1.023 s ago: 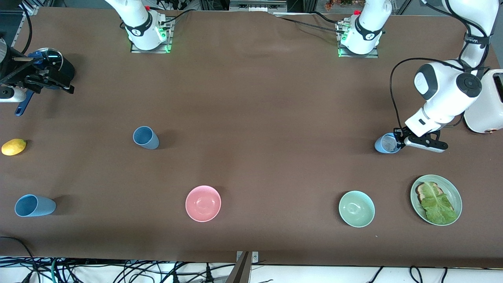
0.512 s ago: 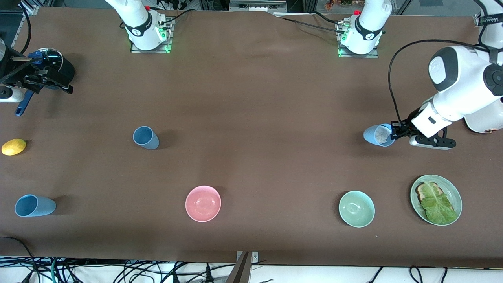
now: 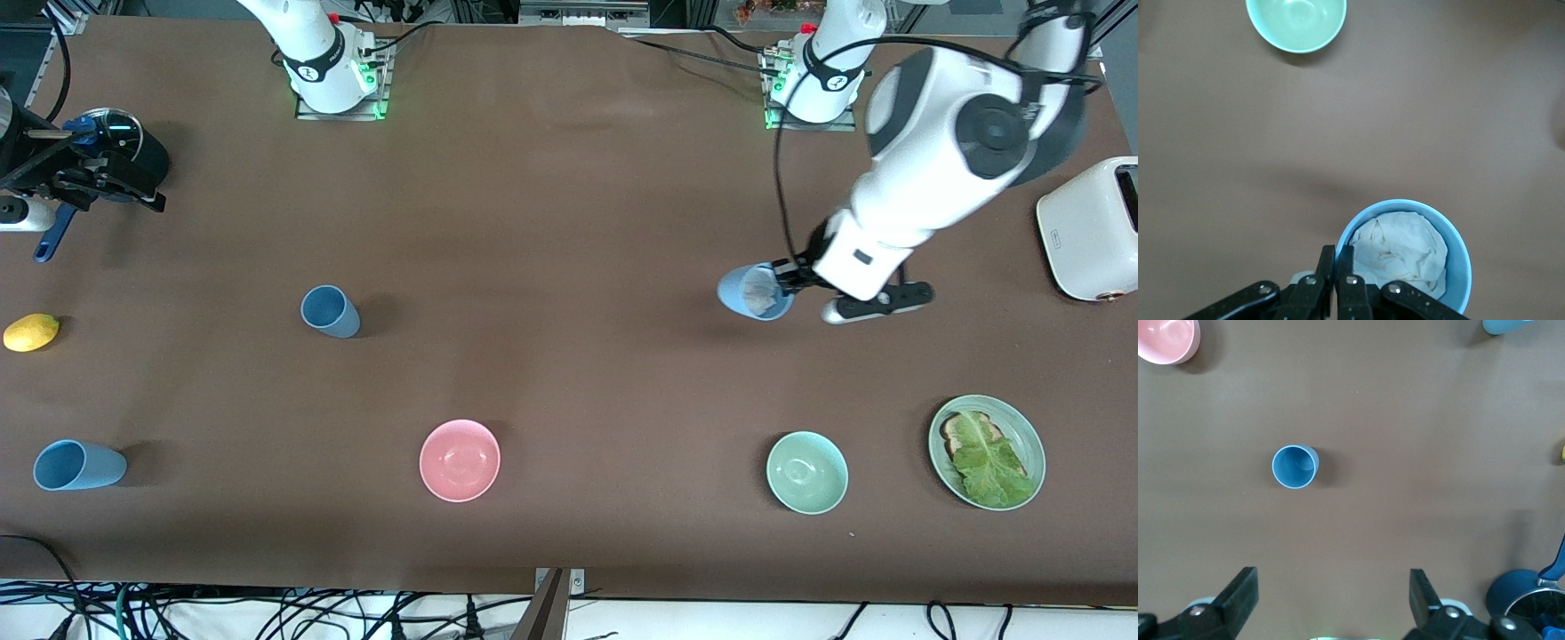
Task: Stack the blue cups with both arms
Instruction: 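Carry the blue cup with the left gripper to the table middle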
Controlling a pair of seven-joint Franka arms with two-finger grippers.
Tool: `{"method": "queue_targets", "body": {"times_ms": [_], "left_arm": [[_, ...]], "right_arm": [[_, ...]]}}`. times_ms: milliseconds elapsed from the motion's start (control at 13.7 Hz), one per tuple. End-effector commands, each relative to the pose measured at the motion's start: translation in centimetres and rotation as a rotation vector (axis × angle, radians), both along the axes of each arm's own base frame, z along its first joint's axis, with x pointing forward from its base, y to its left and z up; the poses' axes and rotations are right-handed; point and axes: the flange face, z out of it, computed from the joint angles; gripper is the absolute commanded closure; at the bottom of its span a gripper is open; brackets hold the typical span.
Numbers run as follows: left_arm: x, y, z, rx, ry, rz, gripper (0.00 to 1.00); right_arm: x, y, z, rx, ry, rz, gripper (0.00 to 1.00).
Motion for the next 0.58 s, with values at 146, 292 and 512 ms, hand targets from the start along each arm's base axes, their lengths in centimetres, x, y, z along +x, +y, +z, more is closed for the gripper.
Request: {"method": "queue_targets", "body": {"times_ms": [146, 292, 512], "left_arm": [[0.7, -10.6, -1.0, 0.054, 0.005, 0.151, 1.00], [0.3, -14.7, -2.4, 0.115, -0.033, 0.185, 1.00], [0.1, -18.7, -5.0, 0.175, -0.072, 0.239, 1.00]], "right_arm": [[0.0, -0.2, 0.4, 0.005, 0.005, 0.002, 0.00], [0.0, -0.3, 0.4, 0.005, 0.003, 0.000, 0.00], [0.0, -0.6, 0.4, 0.006, 0.003, -0.006, 0.00]]}}
